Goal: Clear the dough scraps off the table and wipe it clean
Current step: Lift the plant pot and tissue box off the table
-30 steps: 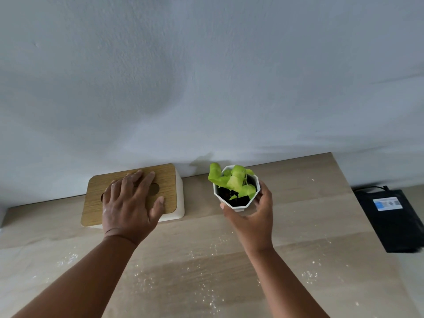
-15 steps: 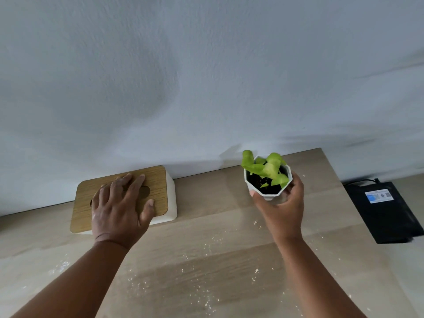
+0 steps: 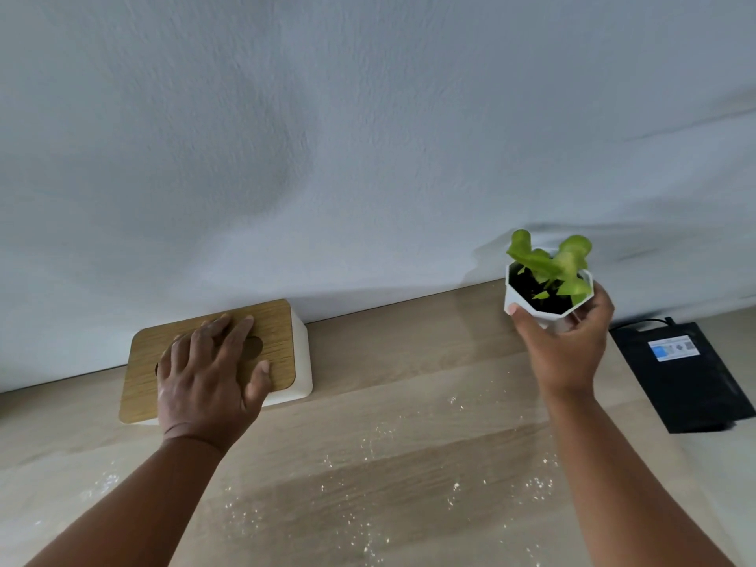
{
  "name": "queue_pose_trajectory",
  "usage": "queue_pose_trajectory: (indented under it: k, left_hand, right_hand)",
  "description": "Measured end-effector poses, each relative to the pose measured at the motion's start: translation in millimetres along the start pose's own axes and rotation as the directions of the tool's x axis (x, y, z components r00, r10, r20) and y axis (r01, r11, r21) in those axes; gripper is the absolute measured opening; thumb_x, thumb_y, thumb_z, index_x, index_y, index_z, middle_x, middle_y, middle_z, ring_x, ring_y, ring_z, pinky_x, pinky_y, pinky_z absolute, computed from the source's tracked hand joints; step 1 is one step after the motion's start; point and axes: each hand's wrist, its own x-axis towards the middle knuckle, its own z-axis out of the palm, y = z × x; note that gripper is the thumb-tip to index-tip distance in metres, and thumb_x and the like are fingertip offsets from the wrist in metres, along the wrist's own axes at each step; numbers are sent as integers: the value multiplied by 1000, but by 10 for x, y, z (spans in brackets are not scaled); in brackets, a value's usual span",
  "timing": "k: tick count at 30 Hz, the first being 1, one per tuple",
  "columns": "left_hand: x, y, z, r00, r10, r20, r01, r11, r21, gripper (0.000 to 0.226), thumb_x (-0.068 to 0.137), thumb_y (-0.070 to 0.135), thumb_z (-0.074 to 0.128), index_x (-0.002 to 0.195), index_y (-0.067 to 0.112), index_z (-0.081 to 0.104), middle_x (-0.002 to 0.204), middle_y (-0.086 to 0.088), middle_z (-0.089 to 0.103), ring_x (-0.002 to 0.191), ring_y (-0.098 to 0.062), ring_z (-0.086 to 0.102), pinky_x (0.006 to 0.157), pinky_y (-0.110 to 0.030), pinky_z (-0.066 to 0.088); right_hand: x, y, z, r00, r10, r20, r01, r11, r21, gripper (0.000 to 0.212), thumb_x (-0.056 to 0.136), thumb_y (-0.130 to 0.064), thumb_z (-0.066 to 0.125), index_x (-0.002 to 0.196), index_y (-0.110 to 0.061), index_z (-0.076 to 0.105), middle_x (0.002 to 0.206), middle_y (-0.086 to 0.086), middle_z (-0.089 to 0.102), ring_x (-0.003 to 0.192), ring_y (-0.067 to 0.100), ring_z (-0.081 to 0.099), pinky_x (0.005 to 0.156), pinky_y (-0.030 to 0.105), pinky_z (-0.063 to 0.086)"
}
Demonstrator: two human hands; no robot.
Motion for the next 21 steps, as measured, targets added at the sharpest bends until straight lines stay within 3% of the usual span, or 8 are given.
queue_pose_trajectory:
  k: [6,11,21]
  left_hand:
    - [-4,29,-27,1000,-3,0,3,1000,-5,69,87,60,40,141,21,60,138,-12,55,122,-43,49,104,-58,39]
    - [0,30,-30,1000,-4,2,4,1000,-7,69,88,60,40,141,20,60,137,-12,55,121,-43,50,102,-57,39]
    - [6,-2,-4,1000,4,11,-4,1000,6,70,88,62,40,142,21,59,139,-11,53,122,-42,50,102,-57,39]
  right_hand:
    - [137,45,-56,1000,19,-6,-19,999,48,88,66,-10,95,137,-35,51,135,-5,65,124,14,66,107,44,54]
    - [186,113,-88,999,32,-10,-32,998,49,89,66,-8,95,141,-25,49,136,-1,65,124,16,66,106,46,54]
    - [250,200,-134,998,57,-21,-57,998,9,90,64,-21,98,138,-32,50,134,-6,66,120,13,68,101,41,58]
